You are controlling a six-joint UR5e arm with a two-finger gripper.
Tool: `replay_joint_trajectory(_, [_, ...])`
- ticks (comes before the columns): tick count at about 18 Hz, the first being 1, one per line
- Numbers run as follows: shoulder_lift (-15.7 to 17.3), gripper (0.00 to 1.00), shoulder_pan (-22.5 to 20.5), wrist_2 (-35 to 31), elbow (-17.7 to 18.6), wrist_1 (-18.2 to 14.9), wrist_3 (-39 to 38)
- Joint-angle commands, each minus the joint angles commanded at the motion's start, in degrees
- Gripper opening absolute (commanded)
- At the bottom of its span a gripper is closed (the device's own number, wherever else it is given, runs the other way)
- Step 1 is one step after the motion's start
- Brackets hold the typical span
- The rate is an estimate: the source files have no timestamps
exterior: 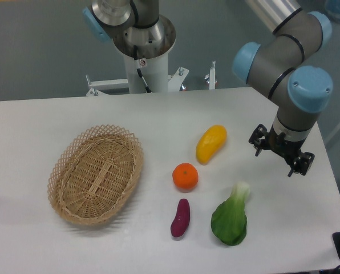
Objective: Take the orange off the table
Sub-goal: 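Move the open gripper toward the orange beside the yellow mango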
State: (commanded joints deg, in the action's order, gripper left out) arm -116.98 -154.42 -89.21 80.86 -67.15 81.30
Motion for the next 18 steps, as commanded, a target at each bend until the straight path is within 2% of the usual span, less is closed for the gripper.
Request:
replay_joint_trajectory(6, [0.2,1.00,0.2,0.4,0.4,0.0,-0.6])
replay_joint_trajectory(9, [0.6,1.00,0.5,0.9,2.3,0.1,-4.9])
replay_joint_trajectory(13, [0.7,1.00,2.4,2.4,2.6,0.0,-5.4])
replay_joint_trajectory(16, [0.6,1.00,3.4,2.8,2.7,0.9,-10.2])
replay_joint_trajectory(18, [0.6,1.00,4.2,3.0,3.4,1.4,-10.5])
